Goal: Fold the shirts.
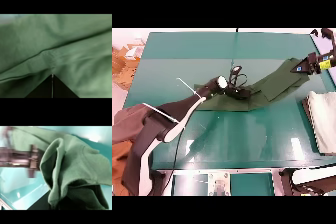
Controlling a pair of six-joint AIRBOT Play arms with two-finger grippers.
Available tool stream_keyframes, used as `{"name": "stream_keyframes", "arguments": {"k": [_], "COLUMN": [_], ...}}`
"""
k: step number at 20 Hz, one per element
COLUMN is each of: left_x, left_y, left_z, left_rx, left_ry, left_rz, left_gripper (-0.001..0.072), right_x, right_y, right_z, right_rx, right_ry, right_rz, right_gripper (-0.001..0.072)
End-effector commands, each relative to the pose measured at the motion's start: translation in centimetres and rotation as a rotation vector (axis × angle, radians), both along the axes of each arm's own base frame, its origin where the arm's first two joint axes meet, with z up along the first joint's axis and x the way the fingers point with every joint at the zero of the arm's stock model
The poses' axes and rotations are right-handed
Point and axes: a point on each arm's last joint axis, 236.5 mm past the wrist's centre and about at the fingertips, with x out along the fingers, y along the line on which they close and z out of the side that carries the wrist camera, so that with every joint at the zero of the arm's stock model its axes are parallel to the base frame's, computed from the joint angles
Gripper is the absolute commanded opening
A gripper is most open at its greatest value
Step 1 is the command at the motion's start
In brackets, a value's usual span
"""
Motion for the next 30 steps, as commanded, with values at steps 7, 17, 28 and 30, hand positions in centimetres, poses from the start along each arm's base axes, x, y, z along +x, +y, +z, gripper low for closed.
{"name": "stream_keyframes", "arguments": {"k": [7, 17, 28, 30], "left_x": [1.0, 5.7, 5.2, 5.1], "left_y": [0.8, 26.5, 32.6, 32.6], "left_z": [1.2, 19.6, 20.2, 20.1], "left_rx": [-0.093, -0.114, -0.099, -0.096], "left_ry": [0.088, 0.095, 0.115, 0.107], "left_rz": [0.038, 0.040, 0.088, 0.077], "left_gripper": [0.0023, 0.0023, 0.0023, 0.0023], "right_x": [-0.5, -0.2, 0.0, 3.0], "right_y": [3.4, 20.1, 43.0, 35.1], "right_z": [3.1, 2.7, -13.9, -13.1], "right_rx": [-0.022, 0.042, -0.005, -0.134], "right_ry": [-0.055, -0.089, -0.213, -0.165], "right_rz": [0.059, 0.208, 0.232, 0.165], "right_gripper": [0.0025, 0.0027, 0.0422, 0.0422]}}
